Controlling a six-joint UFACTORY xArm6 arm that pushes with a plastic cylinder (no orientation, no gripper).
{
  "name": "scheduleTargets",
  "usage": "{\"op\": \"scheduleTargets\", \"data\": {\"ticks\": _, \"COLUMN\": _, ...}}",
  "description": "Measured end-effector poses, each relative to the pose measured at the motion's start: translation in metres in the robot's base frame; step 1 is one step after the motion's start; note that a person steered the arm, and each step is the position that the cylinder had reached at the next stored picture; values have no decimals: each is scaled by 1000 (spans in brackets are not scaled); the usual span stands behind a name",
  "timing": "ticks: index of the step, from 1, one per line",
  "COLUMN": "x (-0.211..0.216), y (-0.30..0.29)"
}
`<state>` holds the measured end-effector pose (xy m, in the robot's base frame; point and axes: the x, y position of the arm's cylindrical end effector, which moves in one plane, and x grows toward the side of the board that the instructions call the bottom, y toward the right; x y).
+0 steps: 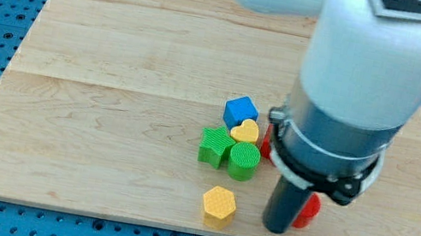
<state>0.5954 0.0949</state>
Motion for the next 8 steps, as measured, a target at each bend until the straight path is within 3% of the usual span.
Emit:
{"op": "scheduleTargets", "data": {"ticks": 4, "x": 7, "y": 83}}
{"op": "scheduleTargets", "data": {"ticks": 6, "x": -18, "y": 5}}
{"op": "scheduleTargets", "data": {"ticks": 8, "x": 24, "y": 2}}
